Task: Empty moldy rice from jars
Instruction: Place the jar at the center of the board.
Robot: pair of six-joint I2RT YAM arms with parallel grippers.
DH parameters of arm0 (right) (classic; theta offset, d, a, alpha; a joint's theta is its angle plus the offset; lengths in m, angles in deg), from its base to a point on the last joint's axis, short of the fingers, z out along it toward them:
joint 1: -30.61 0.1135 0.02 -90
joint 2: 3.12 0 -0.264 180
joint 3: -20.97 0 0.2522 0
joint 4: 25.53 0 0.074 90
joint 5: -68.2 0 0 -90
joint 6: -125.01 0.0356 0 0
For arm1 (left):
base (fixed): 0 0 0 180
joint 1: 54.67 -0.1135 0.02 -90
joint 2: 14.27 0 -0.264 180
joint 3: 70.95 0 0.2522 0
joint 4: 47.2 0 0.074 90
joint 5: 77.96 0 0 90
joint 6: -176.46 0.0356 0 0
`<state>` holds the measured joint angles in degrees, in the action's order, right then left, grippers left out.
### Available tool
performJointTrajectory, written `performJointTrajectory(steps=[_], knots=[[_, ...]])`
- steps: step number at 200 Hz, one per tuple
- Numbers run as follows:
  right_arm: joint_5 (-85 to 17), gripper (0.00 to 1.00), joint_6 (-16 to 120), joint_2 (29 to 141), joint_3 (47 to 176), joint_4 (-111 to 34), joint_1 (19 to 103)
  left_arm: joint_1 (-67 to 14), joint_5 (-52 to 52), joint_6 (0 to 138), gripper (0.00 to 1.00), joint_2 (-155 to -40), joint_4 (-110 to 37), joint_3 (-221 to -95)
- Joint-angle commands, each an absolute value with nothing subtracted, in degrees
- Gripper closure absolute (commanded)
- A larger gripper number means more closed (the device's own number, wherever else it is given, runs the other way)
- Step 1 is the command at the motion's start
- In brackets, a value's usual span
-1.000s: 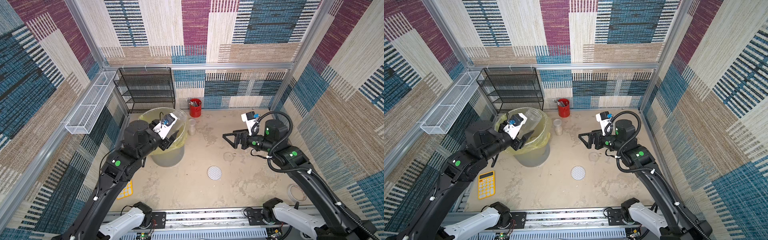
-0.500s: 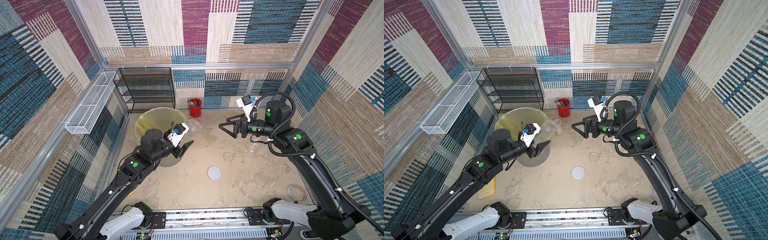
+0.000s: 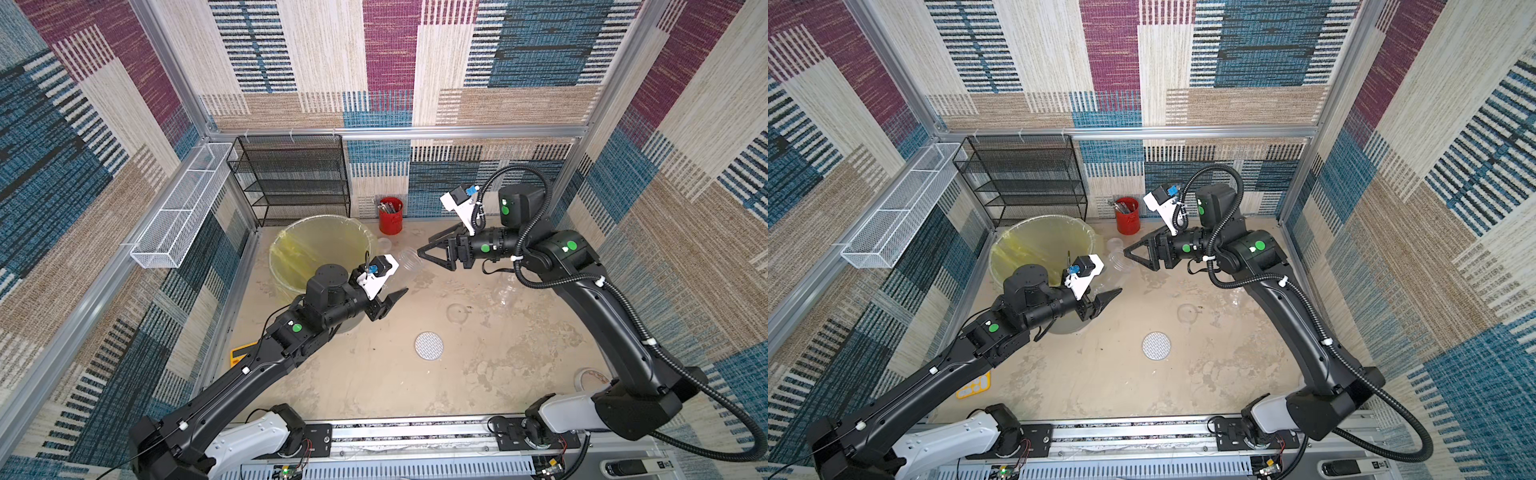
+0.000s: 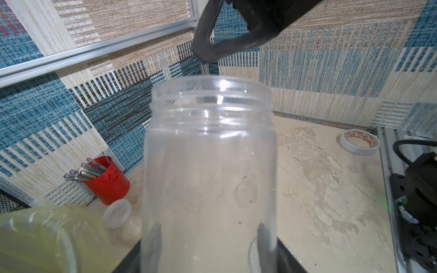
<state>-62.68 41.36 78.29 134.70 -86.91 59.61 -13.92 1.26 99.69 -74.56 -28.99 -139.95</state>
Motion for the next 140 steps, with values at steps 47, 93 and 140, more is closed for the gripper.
performJointTrajectory(steps=[47,93,140], knots=[[-63.8,0.27,39.4,78.0,133.6,-87.6,60.9,-11.9,3.0,98.0,1.00,-77.1,-34.4,-139.9],[-64.7,0.34,37.5,78.3,131.5,-89.0,61.3,-11.0,3.0,97.9,1.00,-78.8,-35.2,-140.9],[-64.3,0.44,35.4,78.1,128.9,-90.0,61.4,-10.5,3.5,98.2,1.00,-80.7,-35.9,-142.1]])
